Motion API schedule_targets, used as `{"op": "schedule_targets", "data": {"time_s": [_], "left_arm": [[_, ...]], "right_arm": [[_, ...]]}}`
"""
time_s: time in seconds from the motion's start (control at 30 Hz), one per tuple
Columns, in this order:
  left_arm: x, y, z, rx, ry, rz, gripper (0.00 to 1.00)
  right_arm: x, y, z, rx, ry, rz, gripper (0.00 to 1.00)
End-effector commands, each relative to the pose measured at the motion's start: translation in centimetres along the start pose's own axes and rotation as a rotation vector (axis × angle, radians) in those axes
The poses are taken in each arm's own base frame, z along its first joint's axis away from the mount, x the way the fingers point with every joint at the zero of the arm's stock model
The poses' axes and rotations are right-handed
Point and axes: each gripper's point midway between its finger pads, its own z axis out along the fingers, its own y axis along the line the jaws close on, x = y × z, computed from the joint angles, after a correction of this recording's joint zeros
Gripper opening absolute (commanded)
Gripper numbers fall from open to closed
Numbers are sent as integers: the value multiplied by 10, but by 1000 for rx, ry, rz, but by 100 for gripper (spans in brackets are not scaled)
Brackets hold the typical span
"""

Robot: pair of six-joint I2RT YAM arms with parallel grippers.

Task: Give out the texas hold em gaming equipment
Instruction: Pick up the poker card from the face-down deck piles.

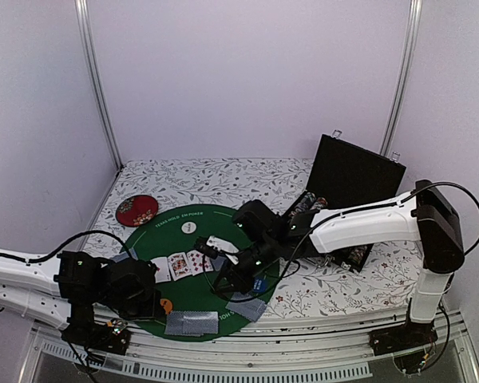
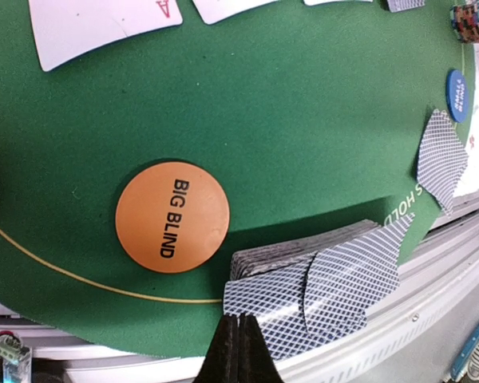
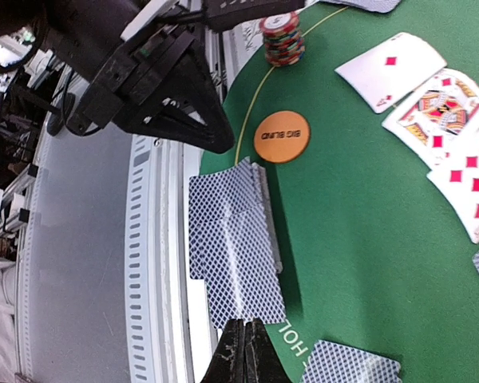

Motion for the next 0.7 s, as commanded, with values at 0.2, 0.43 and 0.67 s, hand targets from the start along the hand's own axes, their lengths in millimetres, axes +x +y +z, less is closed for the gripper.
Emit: {"op": "schedule_targets", "data": {"time_s": [0.2, 0.43, 0.67], "left_arm": [[-2, -4, -4, -4, -13, 20, 0], [-3, -5, -3, -3, -12, 27, 0], [-2, -7, -2, -5, -9, 33, 0]], "right_arm": [[16, -29, 24, 36, 58, 69, 38], [35, -19, 50, -57, 141, 10, 55], [58, -21, 66, -125, 220, 40, 52]]}}
